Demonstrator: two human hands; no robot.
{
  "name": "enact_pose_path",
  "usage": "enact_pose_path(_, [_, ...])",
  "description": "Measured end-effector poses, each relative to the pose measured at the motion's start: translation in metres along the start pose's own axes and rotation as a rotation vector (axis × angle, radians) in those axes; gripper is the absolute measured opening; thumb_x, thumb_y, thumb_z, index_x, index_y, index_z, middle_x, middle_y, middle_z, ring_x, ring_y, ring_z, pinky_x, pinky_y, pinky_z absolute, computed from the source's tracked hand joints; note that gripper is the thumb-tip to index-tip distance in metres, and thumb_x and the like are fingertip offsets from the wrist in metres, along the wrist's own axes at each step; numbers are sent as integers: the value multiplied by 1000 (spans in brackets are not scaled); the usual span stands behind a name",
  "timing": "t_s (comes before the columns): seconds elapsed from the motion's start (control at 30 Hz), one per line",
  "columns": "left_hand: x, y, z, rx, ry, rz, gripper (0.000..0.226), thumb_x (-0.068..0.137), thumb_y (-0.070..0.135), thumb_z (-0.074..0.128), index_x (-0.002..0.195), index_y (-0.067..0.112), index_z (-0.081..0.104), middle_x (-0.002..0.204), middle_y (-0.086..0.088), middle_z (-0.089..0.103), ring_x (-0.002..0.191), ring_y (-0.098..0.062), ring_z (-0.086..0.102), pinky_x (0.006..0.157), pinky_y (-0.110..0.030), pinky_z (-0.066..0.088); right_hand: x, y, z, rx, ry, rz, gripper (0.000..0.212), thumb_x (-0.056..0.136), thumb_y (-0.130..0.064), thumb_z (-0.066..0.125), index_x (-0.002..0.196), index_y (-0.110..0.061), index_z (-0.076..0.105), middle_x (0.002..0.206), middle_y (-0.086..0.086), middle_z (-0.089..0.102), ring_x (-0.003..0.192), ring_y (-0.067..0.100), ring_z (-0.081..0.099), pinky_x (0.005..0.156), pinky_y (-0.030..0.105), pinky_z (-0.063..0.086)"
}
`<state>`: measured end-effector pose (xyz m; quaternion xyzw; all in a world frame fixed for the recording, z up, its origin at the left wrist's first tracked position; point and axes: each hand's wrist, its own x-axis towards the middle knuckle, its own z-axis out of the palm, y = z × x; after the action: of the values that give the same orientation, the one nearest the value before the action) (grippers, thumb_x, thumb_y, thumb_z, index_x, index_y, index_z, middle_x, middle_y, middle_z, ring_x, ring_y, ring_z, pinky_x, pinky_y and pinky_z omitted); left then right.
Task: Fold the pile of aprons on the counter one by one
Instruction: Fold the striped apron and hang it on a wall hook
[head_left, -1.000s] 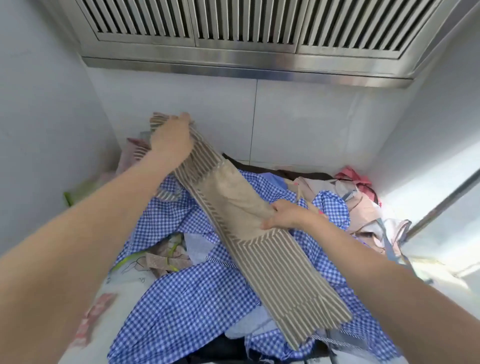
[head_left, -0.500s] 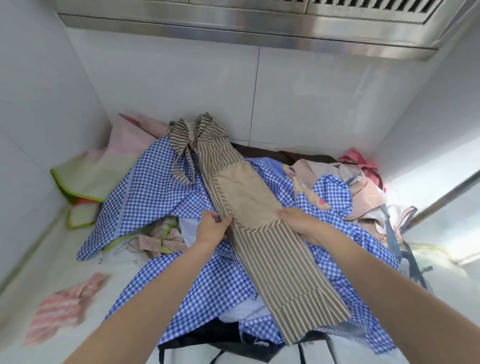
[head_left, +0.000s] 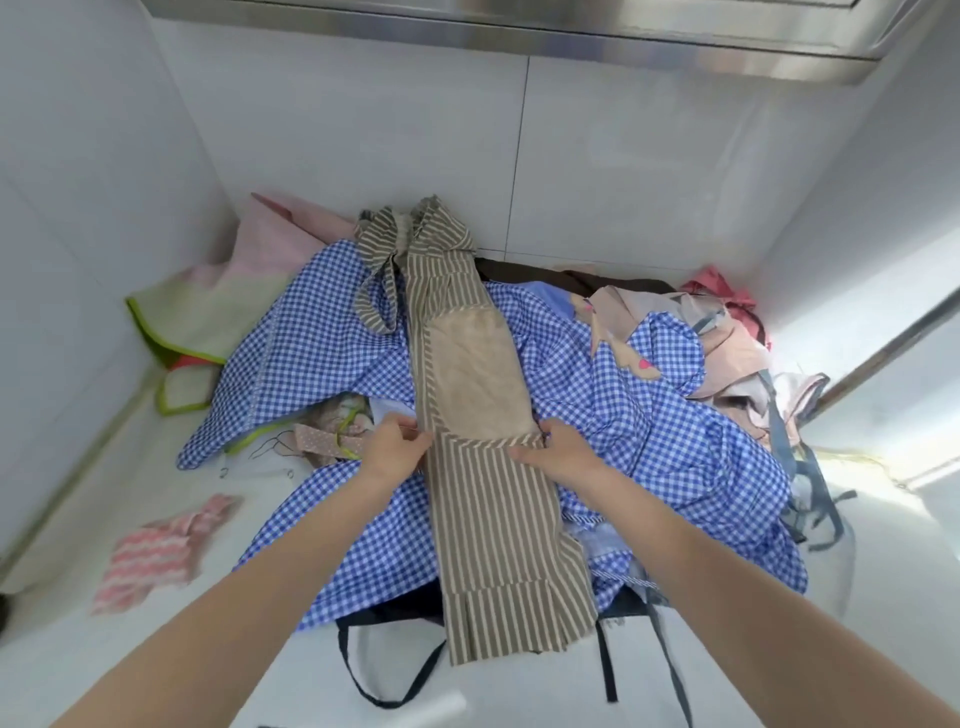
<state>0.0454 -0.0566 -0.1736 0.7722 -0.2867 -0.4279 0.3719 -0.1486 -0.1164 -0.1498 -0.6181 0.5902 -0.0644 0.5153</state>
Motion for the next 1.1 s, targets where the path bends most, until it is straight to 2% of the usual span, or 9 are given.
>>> enact_pose_path(0.07, [-19,-9,6,-93,-111,-40,25,93,18,57,110,4,46,111,-16,59,99,-30,59,92,-46,50,-5,4,-1,19,-9,36,29,88,-31,64,79,-13,44,71,0,43,62,14,45,56,26,35])
enact_pose_path(0.13, [-35,-15,11,-213,-183,-96,25,95,21,53,114,8,44,112,-11,58,99,-26,59,89,-45,51,-10,5,1,-20,42,28,36,90,-34,60,70,-15,37,67,-3,35,58,11,38,55,25,33])
enact_pose_path(0.27, [-57,-24,7,-279,-403,-157,26,97,21,50,122,13,51,106,0,63,88,-14,61,72,-29,51,-28,12,10,-18,-32,23,49,91,-37,59,129,-8,49,127,3,55,113,23,54,97,36,45])
enact_pose_path(0.4, [-64,-30,-3,-230,-451,-76,30,96,17,51,126,12,52,109,-1,65,91,-14,63,69,-25,50,-49,25,3,119,-190,106,23,85,-20,69,104,-8,62,103,4,68,95,19,64,86,33,53])
enact_pose_path(0.53, [-69,-13,1,-449,-322,-37,33,97,24,49,130,20,46,119,-3,63,91,-13,62,67,-26,50,-52,22,11,450,-38,79,14,97,-12,49,94,-5,60,90,8,66,79,19,62,69,30,50])
enact_pose_path(0.73, [-96,-39,-9,-273,-670,-242,40,87,18,63,125,16,52,118,-5,66,109,-22,61,93,-36,50,-57,50,29,504,-226,196,36,94,-32,57,125,-14,50,122,5,61,111,23,58,99,43,45])
enact_pose_path(0.83, [-99,-64,-7,-256,-538,-251,37,93,14,56,129,15,49,117,-5,64,105,-24,61,84,-34,51,-69,66,28,349,-337,190,50,80,-24,74,122,-16,49,122,2,61,114,19,56,104,43,42])
enact_pose_path(0.97, [-110,-73,5,-293,-381,-236,33,97,23,51,129,18,47,116,-4,63,104,-23,61,78,-32,51,-79,74,36,421,-331,189,36,81,-4,70,114,-7,55,112,9,67,102,21,64,91,38,52])
enact_pose_path(1.1, [-128,-83,12,-356,-468,-247,36,92,25,57,126,20,46,119,-4,63,109,-22,60,88,-35,50,-84,72,41,669,-329,224,15,89,2,55,103,0,61,88,13,73,76,24,70,65,35,59])
